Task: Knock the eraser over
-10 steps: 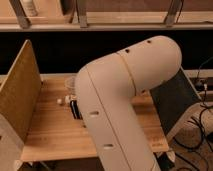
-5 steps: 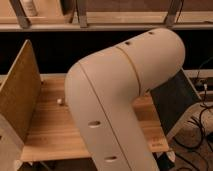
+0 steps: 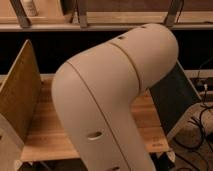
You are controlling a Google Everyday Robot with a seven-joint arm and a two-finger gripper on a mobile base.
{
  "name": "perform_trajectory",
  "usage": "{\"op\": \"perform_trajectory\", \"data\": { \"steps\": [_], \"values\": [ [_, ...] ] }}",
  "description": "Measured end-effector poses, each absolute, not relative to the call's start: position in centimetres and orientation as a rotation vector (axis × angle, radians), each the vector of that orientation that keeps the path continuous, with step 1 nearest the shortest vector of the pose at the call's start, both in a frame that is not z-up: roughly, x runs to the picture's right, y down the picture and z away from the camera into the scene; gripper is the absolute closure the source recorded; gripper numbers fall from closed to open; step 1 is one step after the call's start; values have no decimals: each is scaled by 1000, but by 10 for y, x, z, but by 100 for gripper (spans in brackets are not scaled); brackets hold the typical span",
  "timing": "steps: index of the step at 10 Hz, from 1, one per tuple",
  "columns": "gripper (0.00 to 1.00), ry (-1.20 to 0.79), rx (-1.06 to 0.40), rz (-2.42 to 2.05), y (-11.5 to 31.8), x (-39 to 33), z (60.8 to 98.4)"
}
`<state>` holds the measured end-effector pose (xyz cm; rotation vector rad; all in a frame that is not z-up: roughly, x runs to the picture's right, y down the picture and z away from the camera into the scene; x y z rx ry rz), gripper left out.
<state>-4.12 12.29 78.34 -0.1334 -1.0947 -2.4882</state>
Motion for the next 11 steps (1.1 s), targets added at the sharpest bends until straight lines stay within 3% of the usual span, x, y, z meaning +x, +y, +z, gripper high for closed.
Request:
{"op": "perform_trajectory", "data": {
  "steps": [4,11],
  "values": [
    [100,-1102,-136,-2491,125,-41,785],
    [100,-1275,-58,-2697,170,-133,778]
  ]
}}
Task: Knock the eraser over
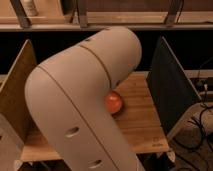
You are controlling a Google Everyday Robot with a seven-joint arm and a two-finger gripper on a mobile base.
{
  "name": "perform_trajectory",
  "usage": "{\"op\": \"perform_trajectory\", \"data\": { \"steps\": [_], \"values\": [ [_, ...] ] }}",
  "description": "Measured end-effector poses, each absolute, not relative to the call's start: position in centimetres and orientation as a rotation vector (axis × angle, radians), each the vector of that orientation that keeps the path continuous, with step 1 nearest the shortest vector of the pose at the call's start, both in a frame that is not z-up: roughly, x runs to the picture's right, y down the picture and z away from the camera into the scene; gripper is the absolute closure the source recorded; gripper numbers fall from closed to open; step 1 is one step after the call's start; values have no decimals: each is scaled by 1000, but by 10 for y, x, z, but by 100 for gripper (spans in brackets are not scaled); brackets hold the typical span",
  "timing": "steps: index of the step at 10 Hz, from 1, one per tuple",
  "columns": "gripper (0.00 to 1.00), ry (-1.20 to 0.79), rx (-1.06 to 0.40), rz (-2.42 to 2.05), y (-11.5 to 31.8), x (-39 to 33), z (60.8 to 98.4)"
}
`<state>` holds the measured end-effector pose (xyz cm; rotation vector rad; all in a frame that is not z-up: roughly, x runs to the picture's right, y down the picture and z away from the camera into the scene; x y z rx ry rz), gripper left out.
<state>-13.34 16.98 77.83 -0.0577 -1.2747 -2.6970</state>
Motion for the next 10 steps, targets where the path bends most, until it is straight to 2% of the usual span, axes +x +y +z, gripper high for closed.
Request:
{"op": "perform_trajectory", "data": {
  "steps": [10],
  "values": [
    [100,-1245,-42,-2742,166,-143,781]
  ]
}}
